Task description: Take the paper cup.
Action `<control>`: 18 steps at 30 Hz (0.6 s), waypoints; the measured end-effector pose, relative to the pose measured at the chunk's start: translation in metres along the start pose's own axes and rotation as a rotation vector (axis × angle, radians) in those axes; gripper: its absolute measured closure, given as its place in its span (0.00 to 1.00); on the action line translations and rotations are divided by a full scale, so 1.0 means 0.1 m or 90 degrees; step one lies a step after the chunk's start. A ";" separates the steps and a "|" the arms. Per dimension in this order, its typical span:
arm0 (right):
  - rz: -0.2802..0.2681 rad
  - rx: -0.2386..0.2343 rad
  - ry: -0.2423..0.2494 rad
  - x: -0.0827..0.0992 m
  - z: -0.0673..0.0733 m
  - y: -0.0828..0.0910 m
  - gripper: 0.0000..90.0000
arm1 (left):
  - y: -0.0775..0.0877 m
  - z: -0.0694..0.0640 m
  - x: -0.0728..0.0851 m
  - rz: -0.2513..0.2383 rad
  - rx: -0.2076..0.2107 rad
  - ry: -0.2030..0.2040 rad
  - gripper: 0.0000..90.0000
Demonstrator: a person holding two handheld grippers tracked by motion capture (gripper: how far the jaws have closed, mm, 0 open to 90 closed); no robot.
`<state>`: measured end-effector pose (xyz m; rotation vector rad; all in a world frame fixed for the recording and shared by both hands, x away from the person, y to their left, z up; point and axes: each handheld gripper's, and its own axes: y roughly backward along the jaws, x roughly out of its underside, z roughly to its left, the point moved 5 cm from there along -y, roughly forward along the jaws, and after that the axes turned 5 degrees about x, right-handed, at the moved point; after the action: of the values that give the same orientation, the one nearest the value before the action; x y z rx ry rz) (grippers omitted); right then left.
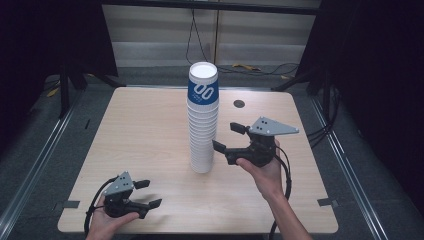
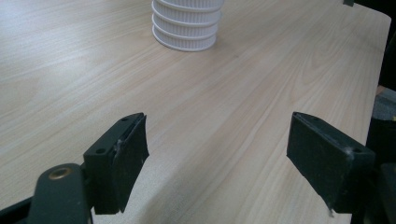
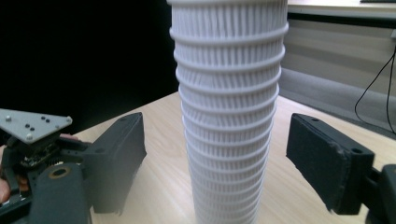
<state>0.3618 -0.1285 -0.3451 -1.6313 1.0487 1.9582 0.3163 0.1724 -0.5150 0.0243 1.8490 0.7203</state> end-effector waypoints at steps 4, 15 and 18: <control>-0.008 -0.002 0.005 -0.10 0.00 -0.01 0.20 | 0.00 0.00 0.00 -0.001 0.000 0.002 0.22; -0.021 -0.001 0.008 -0.37 -0.07 -0.01 0.18 | 0.01 0.00 0.00 -0.004 0.001 0.004 0.22; -0.024 -0.002 0.005 -0.42 -0.08 -0.01 0.18 | 0.01 0.00 0.00 -0.003 0.001 0.004 0.22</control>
<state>0.3782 -0.1263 -0.3061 -1.6500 1.0099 1.9321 0.3163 0.1733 -0.5149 0.0179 1.8554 0.7168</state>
